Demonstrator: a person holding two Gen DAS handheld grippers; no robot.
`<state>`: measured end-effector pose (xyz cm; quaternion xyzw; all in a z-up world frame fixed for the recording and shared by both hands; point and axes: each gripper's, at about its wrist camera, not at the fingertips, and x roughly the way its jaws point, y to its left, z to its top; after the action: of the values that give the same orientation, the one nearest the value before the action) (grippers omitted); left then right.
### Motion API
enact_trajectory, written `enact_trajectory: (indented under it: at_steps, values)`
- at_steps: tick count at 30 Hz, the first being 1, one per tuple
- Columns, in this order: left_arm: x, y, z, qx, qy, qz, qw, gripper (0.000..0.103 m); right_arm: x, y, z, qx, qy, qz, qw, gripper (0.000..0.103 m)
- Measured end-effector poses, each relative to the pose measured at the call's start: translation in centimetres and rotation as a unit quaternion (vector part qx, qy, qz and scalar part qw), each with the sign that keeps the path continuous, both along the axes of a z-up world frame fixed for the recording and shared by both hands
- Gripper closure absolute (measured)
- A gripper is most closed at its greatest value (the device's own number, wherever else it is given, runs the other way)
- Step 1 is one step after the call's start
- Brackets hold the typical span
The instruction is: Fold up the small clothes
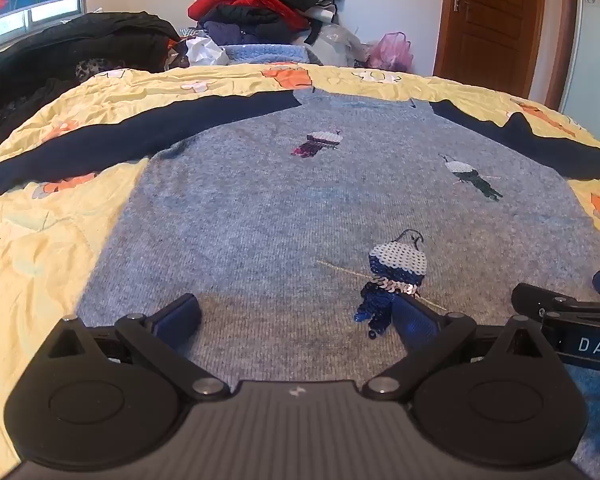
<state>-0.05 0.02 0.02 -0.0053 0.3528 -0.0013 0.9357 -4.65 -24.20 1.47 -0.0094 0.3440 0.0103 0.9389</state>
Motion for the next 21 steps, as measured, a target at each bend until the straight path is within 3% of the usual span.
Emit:
enact_trajectory:
  at_steps: [21]
  values:
    - [0.10,-0.06,0.01,0.005,0.007,0.000,1.0000,0.000,-0.04,-0.12,-0.06,0.000,0.000,0.000,1.000,0.000]
